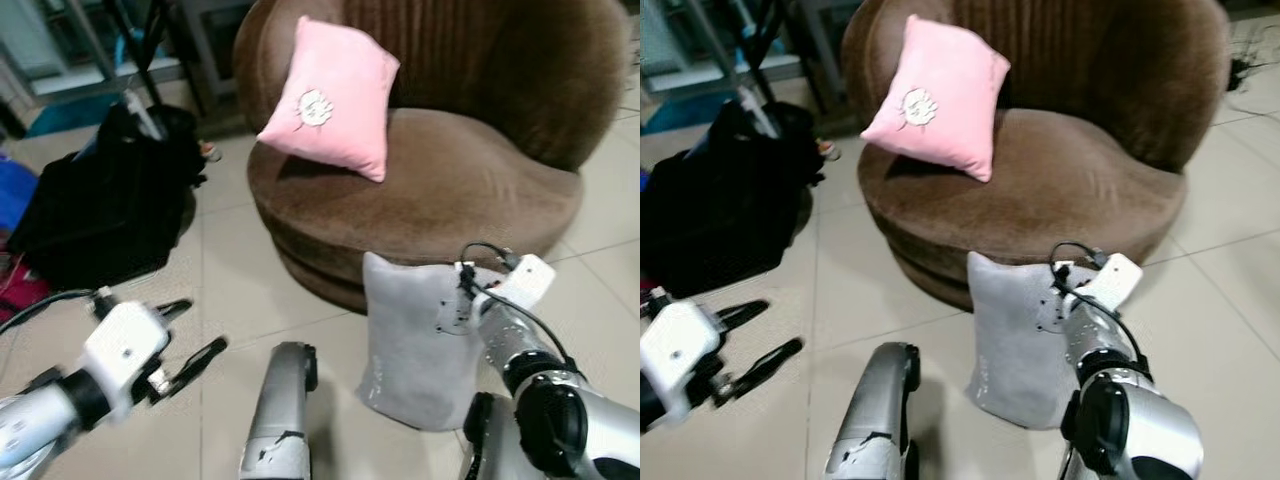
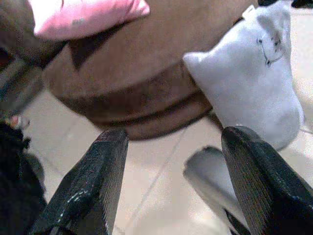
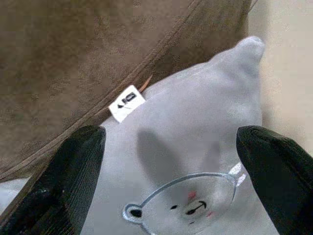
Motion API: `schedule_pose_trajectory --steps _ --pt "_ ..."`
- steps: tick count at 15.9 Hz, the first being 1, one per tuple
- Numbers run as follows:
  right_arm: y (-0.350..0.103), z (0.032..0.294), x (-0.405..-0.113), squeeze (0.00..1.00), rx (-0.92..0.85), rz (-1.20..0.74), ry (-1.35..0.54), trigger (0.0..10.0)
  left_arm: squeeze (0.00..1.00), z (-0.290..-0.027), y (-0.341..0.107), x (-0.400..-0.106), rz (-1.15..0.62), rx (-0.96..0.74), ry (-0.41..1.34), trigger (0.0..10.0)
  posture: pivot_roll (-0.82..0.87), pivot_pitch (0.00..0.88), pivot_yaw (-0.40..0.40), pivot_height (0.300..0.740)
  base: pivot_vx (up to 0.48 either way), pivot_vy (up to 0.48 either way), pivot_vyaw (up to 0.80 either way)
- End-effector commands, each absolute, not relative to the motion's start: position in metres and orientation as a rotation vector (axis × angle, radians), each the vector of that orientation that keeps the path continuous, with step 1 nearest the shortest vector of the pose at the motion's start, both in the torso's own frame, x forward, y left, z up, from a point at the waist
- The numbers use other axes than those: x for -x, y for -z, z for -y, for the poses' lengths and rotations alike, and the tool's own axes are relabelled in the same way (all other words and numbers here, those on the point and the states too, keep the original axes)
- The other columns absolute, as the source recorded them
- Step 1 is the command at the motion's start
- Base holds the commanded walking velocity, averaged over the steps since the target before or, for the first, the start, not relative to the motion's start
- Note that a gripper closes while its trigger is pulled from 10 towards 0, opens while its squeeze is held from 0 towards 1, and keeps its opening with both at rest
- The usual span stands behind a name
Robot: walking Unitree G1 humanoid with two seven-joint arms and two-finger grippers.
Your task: Move the pillow to the sofa from floor
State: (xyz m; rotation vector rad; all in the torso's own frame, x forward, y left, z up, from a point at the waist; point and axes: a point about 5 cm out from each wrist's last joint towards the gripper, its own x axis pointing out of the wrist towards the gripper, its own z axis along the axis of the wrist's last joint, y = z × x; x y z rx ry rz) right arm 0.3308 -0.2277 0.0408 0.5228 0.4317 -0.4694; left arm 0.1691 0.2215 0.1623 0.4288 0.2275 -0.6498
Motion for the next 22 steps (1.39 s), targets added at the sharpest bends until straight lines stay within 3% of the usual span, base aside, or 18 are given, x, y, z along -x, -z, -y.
schedule_pose_trajectory --steps 1,8,12,13,14,15,16,19,22 --pt "-0.044 0.229 -0.332 1.00 -0.546 -0.411 0.507 10.0 0.00 -0.222 -0.175 -0.165 -0.218 -0.442 0.664 10.0 0.75 0.102 0.140 0.494 0.000 0.000 0.00" --pt "-0.054 0.260 -0.328 1.00 -0.513 -0.340 0.708 10.0 0.00 -0.220 -0.191 -0.149 -0.238 -0.430 0.688 10.0 0.75 0.112 0.196 0.494 0.000 0.000 0.00" --pt "-0.046 0.273 -0.315 1.00 -0.747 -0.320 0.874 10.0 0.00 -0.206 -0.188 -0.134 -0.283 -0.377 0.797 10.0 0.74 0.108 0.204 0.494 0.000 0.000 0.00" --pt "-0.043 0.272 -0.314 0.85 -0.857 -0.305 0.898 10.0 0.00 -0.205 -0.187 -0.132 -0.290 -0.368 0.815 10.0 0.74 0.108 0.204 0.494 0.000 0.000 0.00" --pt "-0.040 0.271 -0.313 0.60 -0.966 -0.288 0.905 10.0 0.00 -0.204 -0.187 -0.132 -0.295 -0.363 0.828 10.0 0.74 0.102 0.207 0.494 0.000 0.000 0.00" --pt "-0.039 0.268 -0.313 0.00 -1.047 -0.273 0.892 10.0 0.00 -0.204 -0.188 -0.130 -0.299 -0.360 0.835 10.0 0.74 0.097 0.209 0.494 0.000 0.000 0.00" --pt "-0.039 0.261 -0.318 0.00 -1.139 -0.250 0.812 10.0 0.00 -0.205 -0.188 -0.128 -0.312 -0.366 0.848 10.0 0.75 0.086 0.214 0.494 0.000 0.000 0.00" --pt "-0.039 0.254 -0.321 0.00 -1.192 -0.208 0.753 10.0 0.00 -0.205 -0.191 -0.123 -0.317 -0.379 0.847 10.0 0.78 0.046 0.194 0.494 0.000 0.000 0.00" --pt "-0.035 0.259 -0.314 0.00 -1.220 -0.159 0.795 10.0 0.00 -0.199 -0.187 -0.119 -0.305 -0.379 0.831 10.0 0.76 0.011 0.166 0.494 0.000 0.000 0.00"
